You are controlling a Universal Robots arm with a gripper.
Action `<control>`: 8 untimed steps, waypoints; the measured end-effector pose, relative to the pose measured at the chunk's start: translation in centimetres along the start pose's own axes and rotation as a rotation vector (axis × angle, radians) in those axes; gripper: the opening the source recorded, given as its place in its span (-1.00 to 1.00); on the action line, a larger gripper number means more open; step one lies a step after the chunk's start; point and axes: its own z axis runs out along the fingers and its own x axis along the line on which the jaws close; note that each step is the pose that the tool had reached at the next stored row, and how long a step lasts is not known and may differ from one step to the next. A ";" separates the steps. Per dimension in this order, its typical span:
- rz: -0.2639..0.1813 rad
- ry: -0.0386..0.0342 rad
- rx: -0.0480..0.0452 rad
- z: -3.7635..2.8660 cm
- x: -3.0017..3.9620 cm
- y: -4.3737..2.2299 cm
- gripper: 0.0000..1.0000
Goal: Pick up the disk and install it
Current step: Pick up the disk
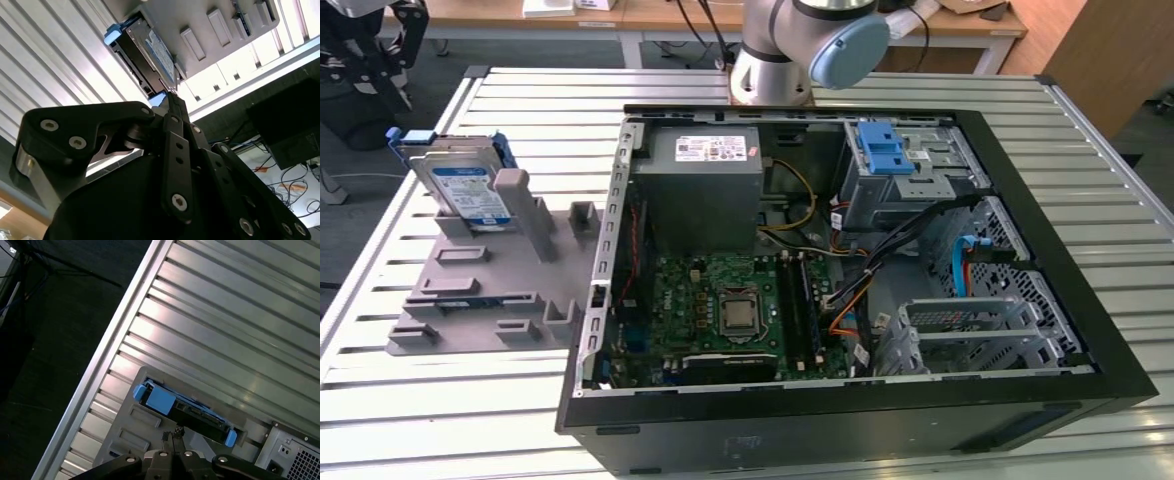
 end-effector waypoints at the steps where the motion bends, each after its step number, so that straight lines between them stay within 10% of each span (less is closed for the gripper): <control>1: -0.006 0.0004 -0.0001 0.00 0.00 0.00 -0.79; 8: -0.073 0.0033 -0.0018 0.00 0.00 0.00 -0.79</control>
